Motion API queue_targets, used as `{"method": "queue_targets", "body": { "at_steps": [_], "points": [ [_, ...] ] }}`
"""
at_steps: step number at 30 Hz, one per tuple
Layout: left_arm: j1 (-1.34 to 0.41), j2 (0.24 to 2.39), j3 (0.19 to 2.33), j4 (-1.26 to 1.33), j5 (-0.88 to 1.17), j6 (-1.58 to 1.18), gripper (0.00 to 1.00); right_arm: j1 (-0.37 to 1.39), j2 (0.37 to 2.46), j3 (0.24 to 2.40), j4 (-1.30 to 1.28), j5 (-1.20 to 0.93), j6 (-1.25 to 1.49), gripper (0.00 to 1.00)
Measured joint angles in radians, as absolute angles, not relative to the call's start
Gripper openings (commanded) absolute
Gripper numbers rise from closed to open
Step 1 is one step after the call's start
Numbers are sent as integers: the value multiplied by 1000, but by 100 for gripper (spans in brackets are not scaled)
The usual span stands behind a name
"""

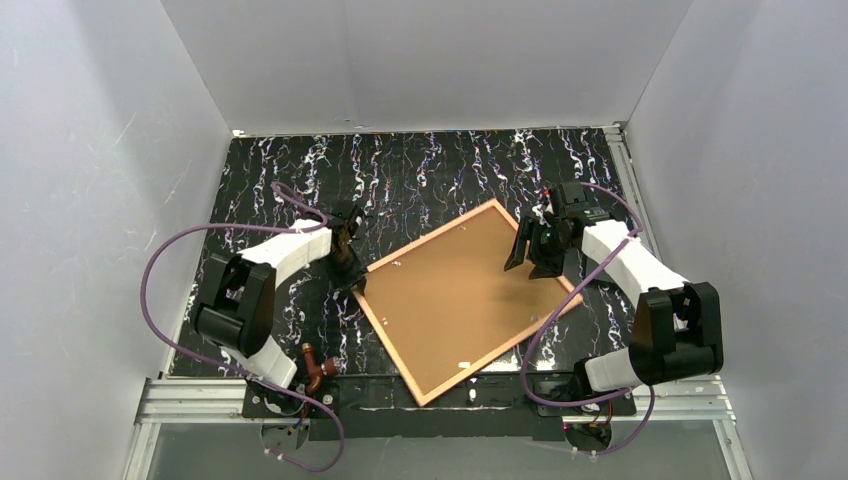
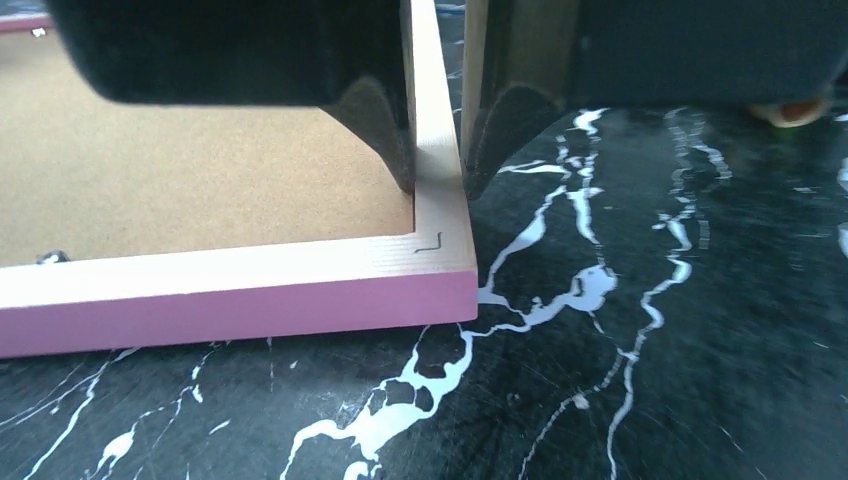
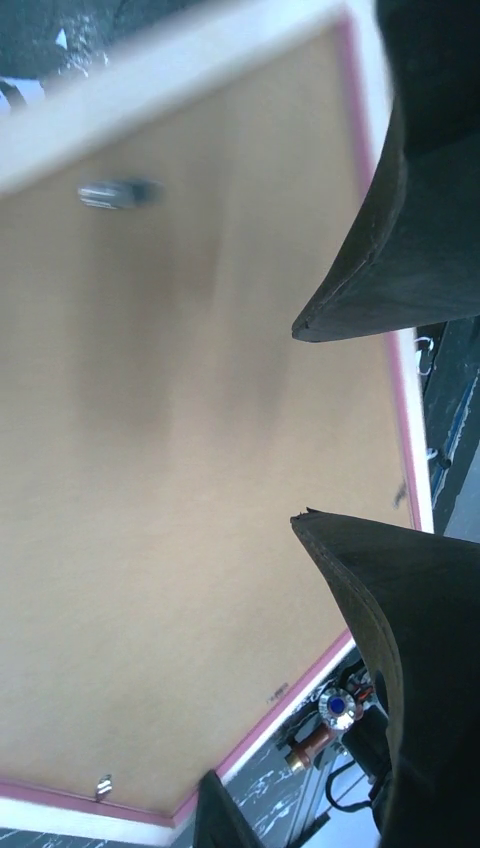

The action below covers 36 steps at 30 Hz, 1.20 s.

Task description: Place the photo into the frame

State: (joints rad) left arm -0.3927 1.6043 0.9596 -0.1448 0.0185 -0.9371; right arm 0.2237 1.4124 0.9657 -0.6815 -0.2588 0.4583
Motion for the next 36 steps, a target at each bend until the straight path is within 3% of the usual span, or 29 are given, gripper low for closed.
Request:
{"method": "queue_targets", "body": {
  "at_steps": [7,15,18,21,23,30,36],
  "points": [
    [-367,1766,1230,-374,-54,-640,1,224,1460,1066,-741,-176,422,72],
    [-311,1904,1419,-460,-63,-479,26,224,1566,1156,-770,-40,387,71],
    [-308,1946,1467,-482,-62,-448,45,224,1597,1156,-782,-15,382,70],
    [-308,1966,1496,-490,-52,-423,78,224,1634,1156,-783,-6,375,68],
    [-308,1966,1509,-503,-44,-415,89,224,1658,1156,-783,-5,369,64],
    [-303,1889,1501,-513,-19,-411,94,224,1750,1156,-770,-23,356,50],
    [-298,1604,1379,-503,64,-431,97,223,1814,1196,-773,-43,344,20]
  ]
}}
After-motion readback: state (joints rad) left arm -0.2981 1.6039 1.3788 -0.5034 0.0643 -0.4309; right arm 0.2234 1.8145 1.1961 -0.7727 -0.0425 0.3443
